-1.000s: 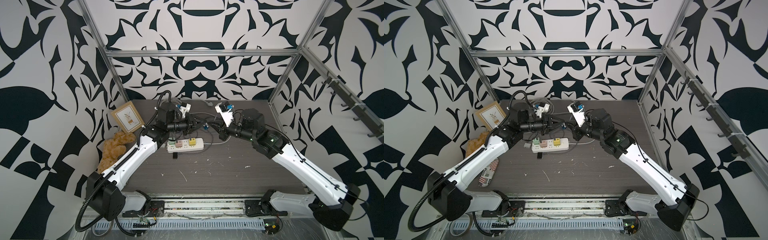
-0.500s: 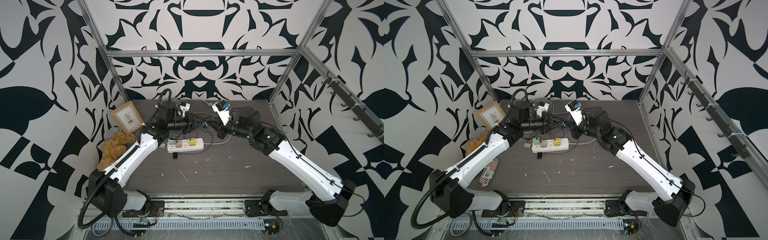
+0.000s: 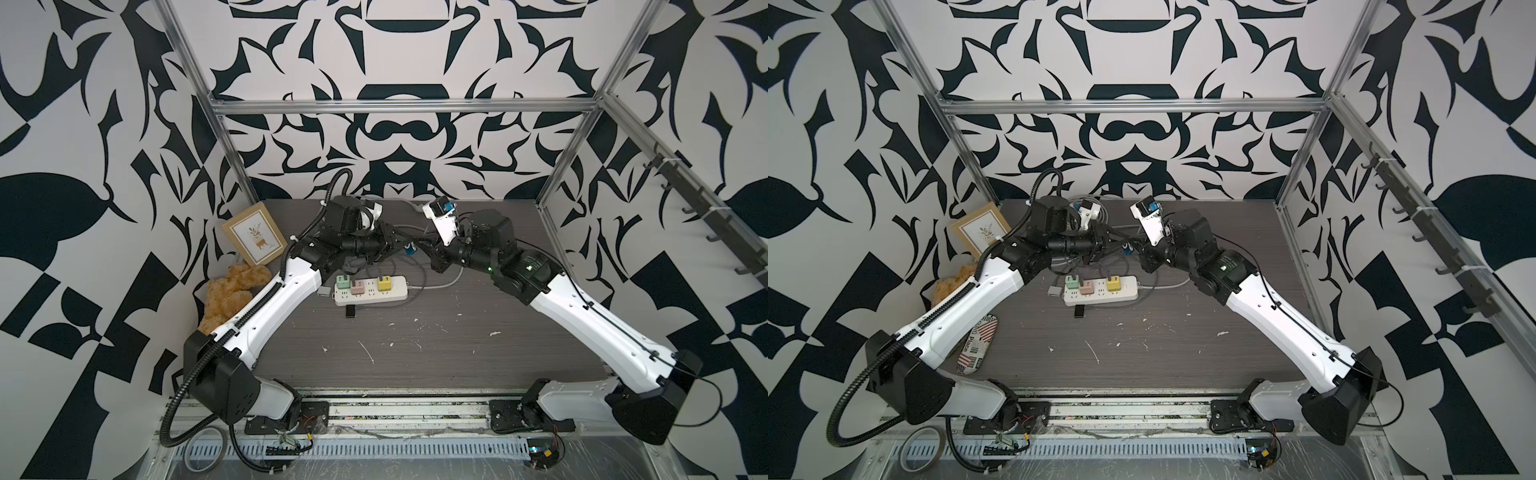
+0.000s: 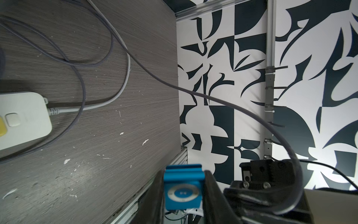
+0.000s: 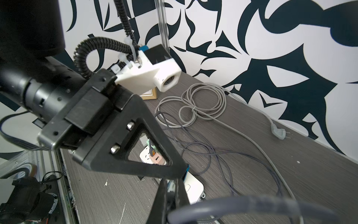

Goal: Charge mp3
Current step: Insert the charging cable into the MP3 player.

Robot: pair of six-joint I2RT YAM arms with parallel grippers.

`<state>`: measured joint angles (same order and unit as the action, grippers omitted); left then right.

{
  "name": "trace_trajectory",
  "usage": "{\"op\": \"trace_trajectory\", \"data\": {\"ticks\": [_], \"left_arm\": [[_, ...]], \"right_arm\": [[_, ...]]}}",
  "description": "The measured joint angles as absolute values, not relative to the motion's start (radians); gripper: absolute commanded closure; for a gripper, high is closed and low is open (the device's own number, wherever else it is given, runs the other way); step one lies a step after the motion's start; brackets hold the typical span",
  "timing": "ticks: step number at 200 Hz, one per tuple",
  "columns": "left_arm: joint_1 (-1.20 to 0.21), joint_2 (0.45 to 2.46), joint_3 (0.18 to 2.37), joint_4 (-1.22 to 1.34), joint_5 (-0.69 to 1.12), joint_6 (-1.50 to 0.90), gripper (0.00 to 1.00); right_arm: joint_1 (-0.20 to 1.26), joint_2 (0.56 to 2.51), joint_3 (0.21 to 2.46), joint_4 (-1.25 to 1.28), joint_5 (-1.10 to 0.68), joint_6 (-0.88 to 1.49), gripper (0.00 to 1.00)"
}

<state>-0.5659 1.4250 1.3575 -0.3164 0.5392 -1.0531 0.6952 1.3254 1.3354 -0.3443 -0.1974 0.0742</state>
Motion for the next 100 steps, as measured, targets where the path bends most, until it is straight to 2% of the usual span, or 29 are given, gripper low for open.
{"op": "trace_trajectory", "data": {"ticks": [100], "left_arm": [[-0.573,1.426,1.357,-0.339,0.492,-1.044,1.0]], "right_arm": [[0.691,1.33,1.299,-0.302,-0.199,0.201,1.0]]}}
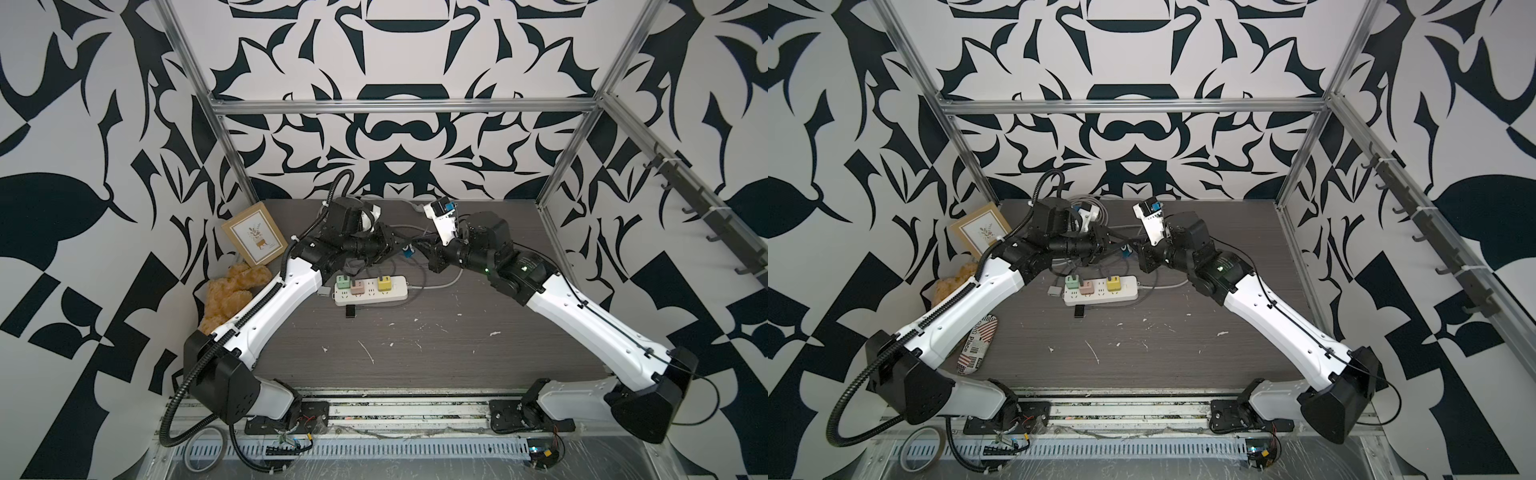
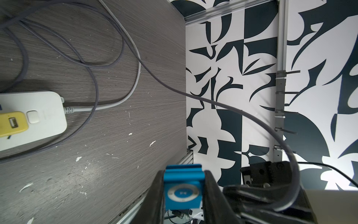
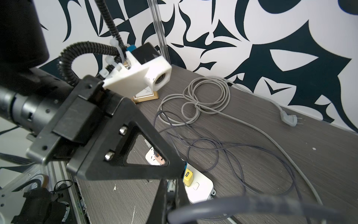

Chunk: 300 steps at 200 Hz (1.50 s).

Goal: Charge mp3
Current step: Insert the charging cable into the MP3 player.

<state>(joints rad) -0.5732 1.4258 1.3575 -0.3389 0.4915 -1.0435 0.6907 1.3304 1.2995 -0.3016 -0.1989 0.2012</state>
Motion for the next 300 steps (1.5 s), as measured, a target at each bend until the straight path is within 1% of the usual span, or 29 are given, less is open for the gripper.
{"op": "trace_trajectory", "data": {"ticks": [63,123,166,200,254,280,300], "left_arm": [[-0.574,1.426,1.357,-0.339,0.459,-1.044,1.0],[-0.582,1.436,1.357,-0.338,0.437,-1.052,1.0],[-0.587,1.452,1.357,-0.334,0.431,-1.073,1.0],[-0.588,1.453,1.357,-0.334,0.418,-1.087,1.0],[-0.599,1.483,1.358,-0.334,0.406,-1.137,1.0],[-0.599,1.486,1.358,-0.334,0.406,-1.152,1.0],[-0.599,1.486,1.358,-0.332,0.406,-1.153,1.0]], "right_arm": [[0.682,1.345,1.291,-0.276,-0.199,0.309,1.0],[0.686,1.348,1.279,-0.268,-0.17,0.357,1.0],[0.69,1.338,1.24,-0.228,-0.142,0.348,1.0],[0.701,1.359,1.281,-0.273,-0.117,0.306,1.0],[0.714,1.362,1.257,-0.275,-0.055,0.281,1.0],[0.712,1.357,1.234,-0.244,-0.057,0.282,1.0],[0.694,1.349,1.217,-0.22,-0.092,0.288,1.0]]}}
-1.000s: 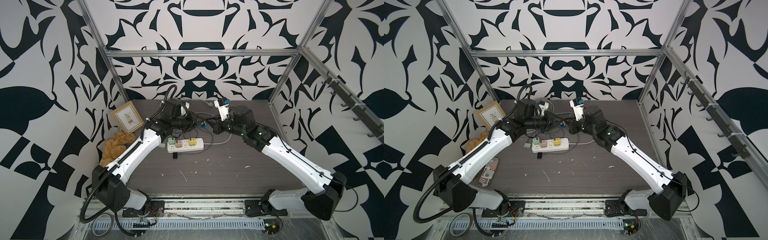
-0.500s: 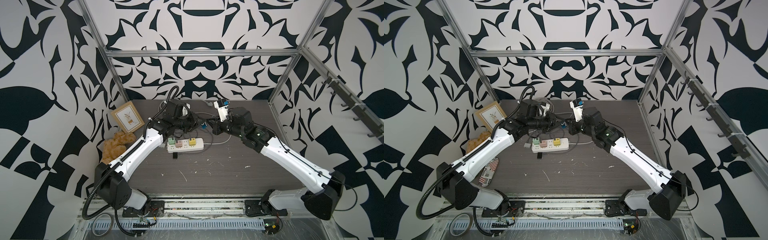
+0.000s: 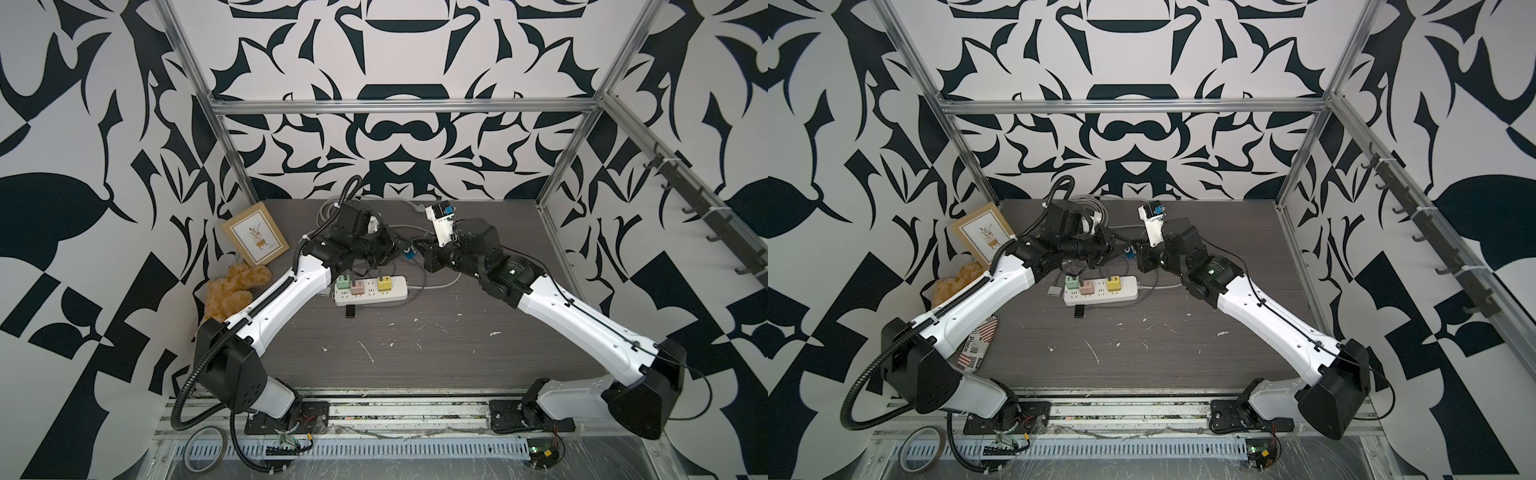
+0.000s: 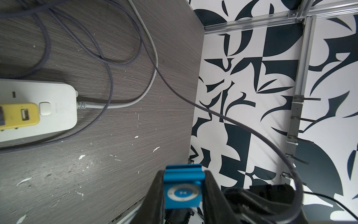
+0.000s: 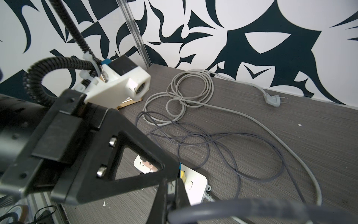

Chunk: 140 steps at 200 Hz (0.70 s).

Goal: Charge mp3
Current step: Insert the charging cable into the MP3 player.

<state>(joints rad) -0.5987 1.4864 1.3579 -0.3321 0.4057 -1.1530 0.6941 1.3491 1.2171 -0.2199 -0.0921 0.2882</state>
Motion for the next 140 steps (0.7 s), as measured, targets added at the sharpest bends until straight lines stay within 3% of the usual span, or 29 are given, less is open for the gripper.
{"op": "trace_trajectory", "data": {"ticks": [61,140], "left_arm": [[-0.599,1.442,1.265,-0.189,0.403,-1.155,1.0],[-0.599,1.428,1.233,-0.109,0.406,-1.16,1.0]], "right_arm": [[0.627,1.347,1.207,-0.187,-0.251,0.334,1.0],[0.614,1.338,1.202,-0.164,-0.274,0.373,1.0]]}}
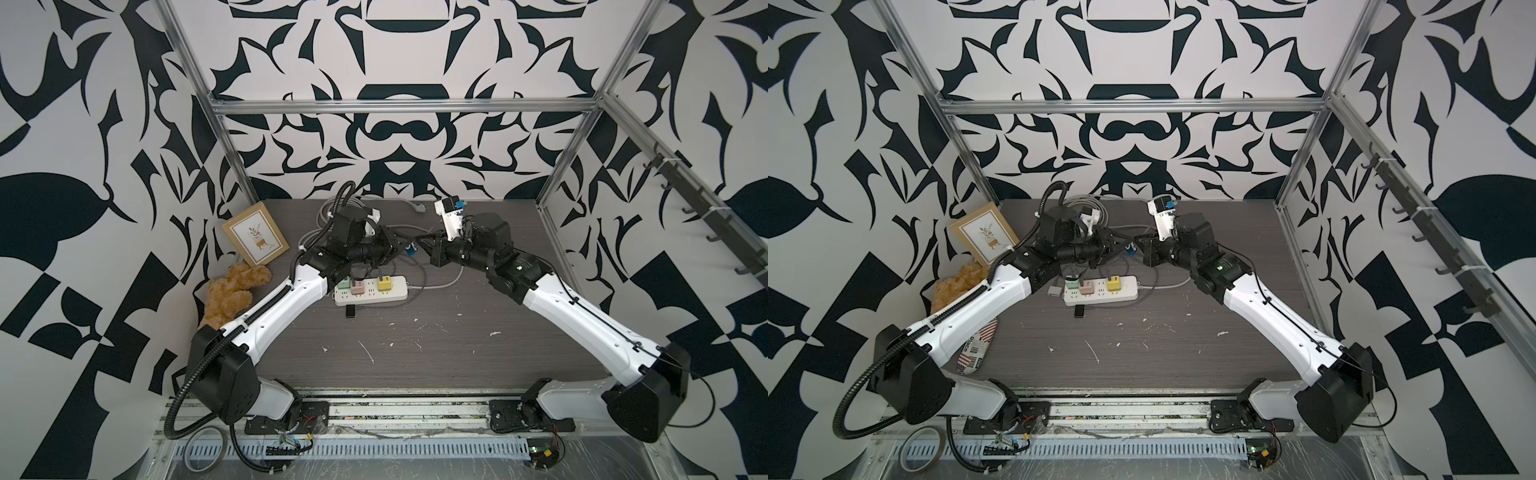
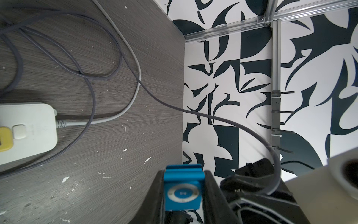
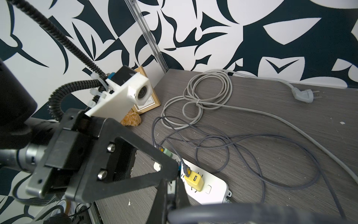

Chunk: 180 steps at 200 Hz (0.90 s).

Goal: Charge mp3
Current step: Insert the charging cable into the MP3 player.

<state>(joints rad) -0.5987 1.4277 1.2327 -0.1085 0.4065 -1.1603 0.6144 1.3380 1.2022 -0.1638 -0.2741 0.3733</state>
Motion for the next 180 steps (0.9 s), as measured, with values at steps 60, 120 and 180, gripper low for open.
{"op": "trace_trajectory", "data": {"ticks": [60,120,180], "left_arm": [[-0.599,1.426,1.207,-0.071,0.398,-1.162,1.0],[-0.603,1.426,1.206,-0.048,0.377,-1.169,1.0],[-0.606,1.426,1.215,-0.079,0.358,-1.139,1.0]], "right_arm": [[0.64,1.336,1.189,-0.156,-0.202,0.402,1.0],[0.669,1.312,1.163,-0.126,-0.115,0.397,1.0],[0.67,1.385,1.271,-0.245,-0.144,0.314,1.0]]}}
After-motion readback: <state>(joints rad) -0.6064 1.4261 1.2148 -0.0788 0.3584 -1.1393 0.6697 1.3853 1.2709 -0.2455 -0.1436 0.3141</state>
